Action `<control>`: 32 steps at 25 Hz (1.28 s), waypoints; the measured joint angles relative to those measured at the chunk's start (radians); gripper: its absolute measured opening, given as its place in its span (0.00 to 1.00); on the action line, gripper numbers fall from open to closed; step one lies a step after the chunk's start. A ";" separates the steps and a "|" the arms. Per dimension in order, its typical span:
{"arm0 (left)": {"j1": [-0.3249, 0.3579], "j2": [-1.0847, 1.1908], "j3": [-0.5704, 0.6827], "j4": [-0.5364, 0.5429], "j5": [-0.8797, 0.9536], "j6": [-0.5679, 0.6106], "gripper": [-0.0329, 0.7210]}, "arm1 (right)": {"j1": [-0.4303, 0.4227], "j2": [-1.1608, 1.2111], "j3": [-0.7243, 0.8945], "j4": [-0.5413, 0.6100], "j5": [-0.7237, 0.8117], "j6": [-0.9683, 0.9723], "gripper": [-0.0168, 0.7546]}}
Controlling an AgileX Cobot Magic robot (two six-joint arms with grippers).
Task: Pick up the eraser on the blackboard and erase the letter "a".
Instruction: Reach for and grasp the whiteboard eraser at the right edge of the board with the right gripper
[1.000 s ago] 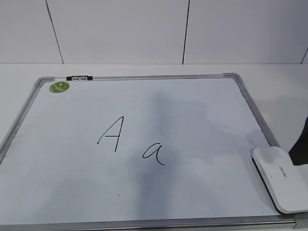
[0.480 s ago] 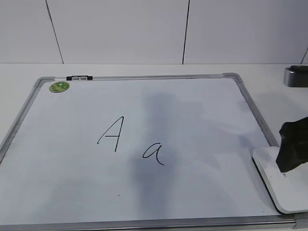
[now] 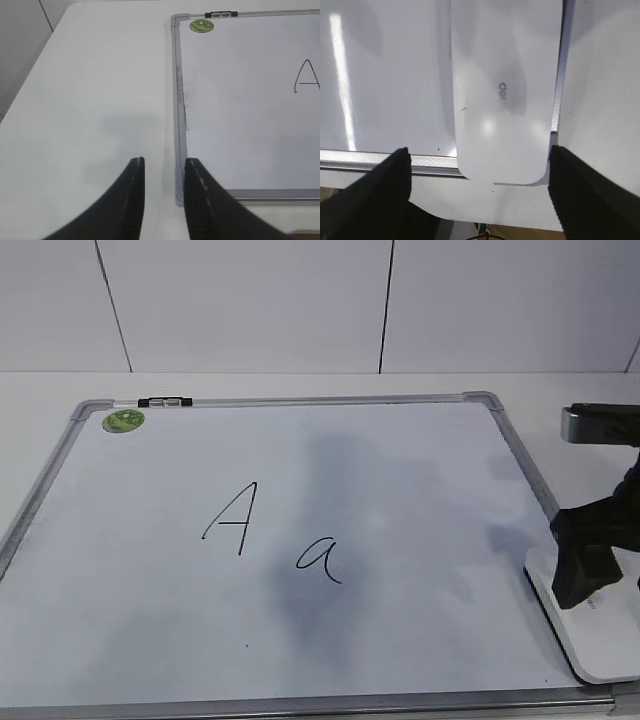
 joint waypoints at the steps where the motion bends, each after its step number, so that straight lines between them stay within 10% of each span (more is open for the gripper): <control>1: 0.000 0.000 0.000 0.000 0.000 0.000 0.29 | 0.000 0.009 0.000 0.000 -0.004 0.004 0.88; 32: 0.000 0.000 0.000 0.000 0.000 0.000 0.29 | 0.002 0.147 -0.002 -0.078 -0.112 0.093 0.88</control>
